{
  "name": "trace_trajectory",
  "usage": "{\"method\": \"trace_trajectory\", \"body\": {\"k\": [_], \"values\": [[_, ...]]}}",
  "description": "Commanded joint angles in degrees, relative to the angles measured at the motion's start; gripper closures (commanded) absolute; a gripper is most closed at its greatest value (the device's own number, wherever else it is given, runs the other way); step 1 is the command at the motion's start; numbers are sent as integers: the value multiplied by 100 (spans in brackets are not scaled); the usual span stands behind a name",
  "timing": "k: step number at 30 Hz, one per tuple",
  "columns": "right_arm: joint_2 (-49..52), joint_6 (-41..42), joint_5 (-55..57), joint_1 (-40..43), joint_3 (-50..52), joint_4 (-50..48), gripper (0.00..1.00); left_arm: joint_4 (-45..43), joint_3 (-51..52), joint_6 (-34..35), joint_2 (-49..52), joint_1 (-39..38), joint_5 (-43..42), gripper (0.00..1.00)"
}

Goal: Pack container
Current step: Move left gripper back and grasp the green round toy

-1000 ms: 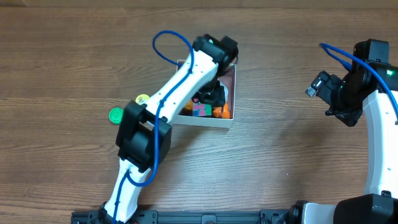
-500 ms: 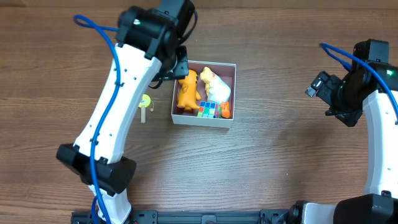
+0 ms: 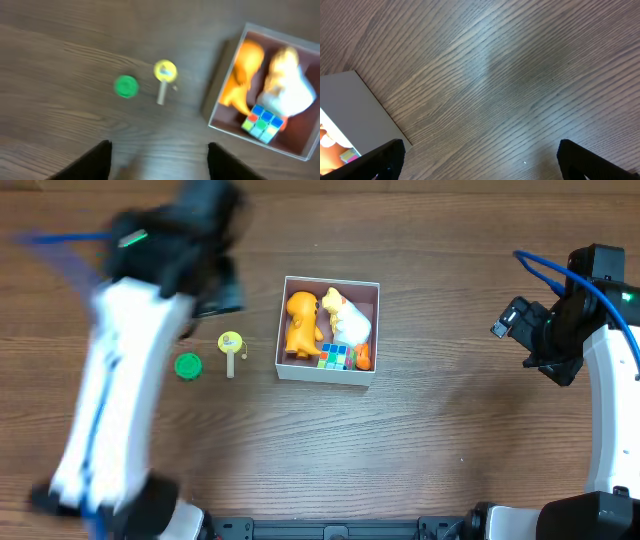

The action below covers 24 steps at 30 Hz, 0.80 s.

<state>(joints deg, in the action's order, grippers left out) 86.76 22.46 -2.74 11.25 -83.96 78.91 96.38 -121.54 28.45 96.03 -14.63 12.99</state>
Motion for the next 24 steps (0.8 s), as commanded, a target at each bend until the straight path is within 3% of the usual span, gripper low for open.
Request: {"method": "trace_trajectory", "body": {"k": [1, 5, 8, 12, 17, 24], "values": [[-48, -22, 7, 7, 2, -24, 0, 44, 627, -343, -1029, 662, 354, 12], [-48, -24, 7, 7, 2, 4, 0, -170, 1799, -404, -1176, 1104, 234, 9], [-48, -22, 7, 7, 2, -15, 0, -1121, 3077, -909, -1108, 1167, -372, 9], [-48, -22, 7, 7, 2, -13, 0, -2208, 4336, -984, -820, 1167, -496, 9], [-48, -22, 7, 7, 2, -13, 0, -3051, 4881, -986, -245, 1252, -345, 8], [-48, -22, 9, 7, 2, 74, 0, -3585, 4905, -1067, 656, 1587, -262, 9]]}}
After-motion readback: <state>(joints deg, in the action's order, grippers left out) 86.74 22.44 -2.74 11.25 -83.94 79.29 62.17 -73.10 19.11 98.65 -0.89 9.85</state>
